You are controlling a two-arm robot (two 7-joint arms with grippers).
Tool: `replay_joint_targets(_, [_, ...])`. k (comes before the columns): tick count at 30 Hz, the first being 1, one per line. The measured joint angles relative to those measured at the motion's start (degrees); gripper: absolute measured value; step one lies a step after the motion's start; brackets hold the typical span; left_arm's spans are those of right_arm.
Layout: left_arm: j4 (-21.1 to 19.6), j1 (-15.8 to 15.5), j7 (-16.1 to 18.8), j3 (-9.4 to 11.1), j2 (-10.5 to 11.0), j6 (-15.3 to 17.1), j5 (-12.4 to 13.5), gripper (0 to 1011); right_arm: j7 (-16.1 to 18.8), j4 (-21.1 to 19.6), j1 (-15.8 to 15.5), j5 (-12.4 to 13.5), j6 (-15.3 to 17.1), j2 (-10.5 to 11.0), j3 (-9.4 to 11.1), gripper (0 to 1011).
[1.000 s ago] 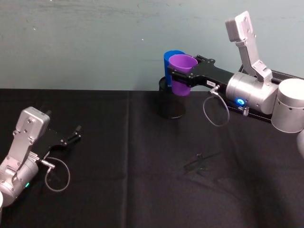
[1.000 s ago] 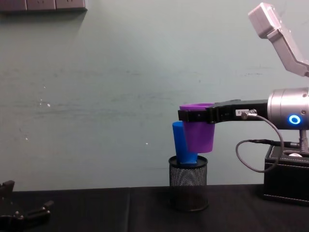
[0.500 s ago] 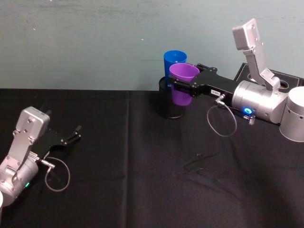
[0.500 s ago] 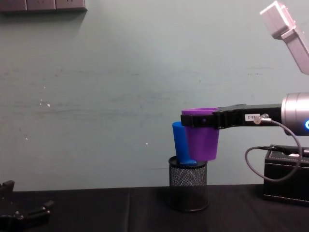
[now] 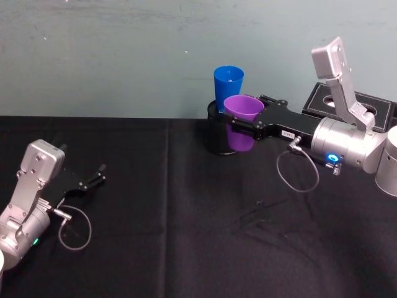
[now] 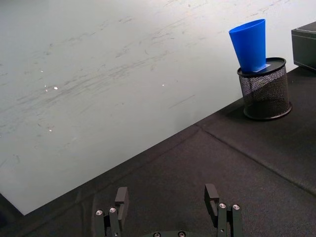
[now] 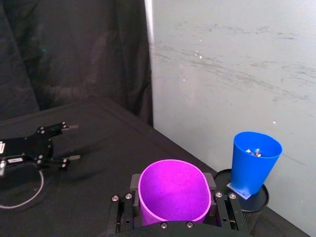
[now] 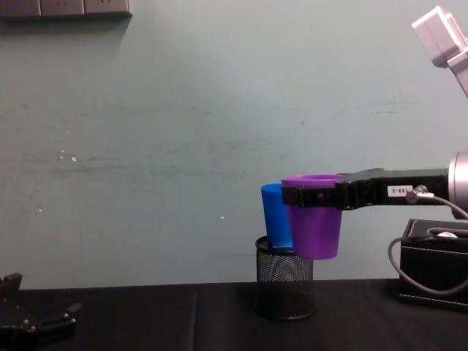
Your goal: Pick up one cup with a gripper and tap it against the other cup.
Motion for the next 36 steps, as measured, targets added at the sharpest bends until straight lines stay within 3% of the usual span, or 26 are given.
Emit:
replay_joint_targets(21, [0.0, 0.0, 0.0, 0.0, 0.0, 0.0, 0.0, 1011, 1.8, -2.0, -2.1, 2.4, -2.8, 2.9, -2.1, 746])
replay_joint_targets(36, [0.0, 0.0, 0.0, 0.0, 0.0, 0.0, 0.0, 1011, 2.6, -2.3, -2.8, 2.8, -4.1, 3.8, -3.3, 746])
